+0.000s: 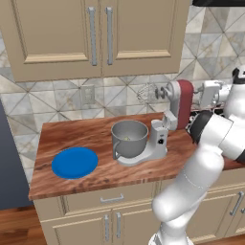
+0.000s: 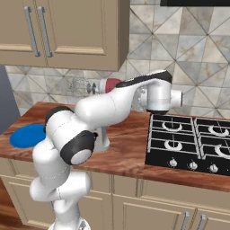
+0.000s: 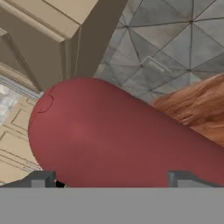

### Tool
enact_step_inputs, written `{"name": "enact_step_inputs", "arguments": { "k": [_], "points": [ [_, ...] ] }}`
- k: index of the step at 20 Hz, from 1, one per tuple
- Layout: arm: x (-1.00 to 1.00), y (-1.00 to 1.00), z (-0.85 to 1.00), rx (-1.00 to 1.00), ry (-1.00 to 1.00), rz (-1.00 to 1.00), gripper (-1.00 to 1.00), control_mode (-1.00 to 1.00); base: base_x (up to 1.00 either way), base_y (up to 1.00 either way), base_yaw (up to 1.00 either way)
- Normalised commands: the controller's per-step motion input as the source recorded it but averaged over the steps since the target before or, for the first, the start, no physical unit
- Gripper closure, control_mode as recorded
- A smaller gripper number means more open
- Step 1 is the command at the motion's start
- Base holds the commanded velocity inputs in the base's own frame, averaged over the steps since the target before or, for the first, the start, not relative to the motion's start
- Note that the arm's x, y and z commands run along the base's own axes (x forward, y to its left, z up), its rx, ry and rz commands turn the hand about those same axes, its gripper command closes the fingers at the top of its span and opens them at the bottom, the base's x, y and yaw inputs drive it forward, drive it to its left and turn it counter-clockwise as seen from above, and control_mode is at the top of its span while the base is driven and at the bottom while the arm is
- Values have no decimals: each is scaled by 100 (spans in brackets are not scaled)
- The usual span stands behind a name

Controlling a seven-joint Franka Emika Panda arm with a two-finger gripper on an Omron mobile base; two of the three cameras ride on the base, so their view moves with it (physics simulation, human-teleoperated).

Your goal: Add butter and sugar cubes to the stand mixer bowl and then turn on the stand mixer to begin making frosting.

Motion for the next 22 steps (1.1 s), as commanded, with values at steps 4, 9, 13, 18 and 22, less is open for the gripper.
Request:
{"name": "enact_step_inputs", "arguments": {
  "k": [4,9,13,18,22],
  "points": [
    [21,99,0,5,1,6,-100,-100,0,0,0],
    [3,100,0,-1,0,4,-100,-100,0,0,0],
    [0,100,-2,-13,0,4,-100,-100,0,0,0],
    [-12,100,-11,-24,0,1,-100,-100,0,0,0],
    [-39,100,-31,-36,-2,0,-100,-100,0,0,0]
  ]
}}
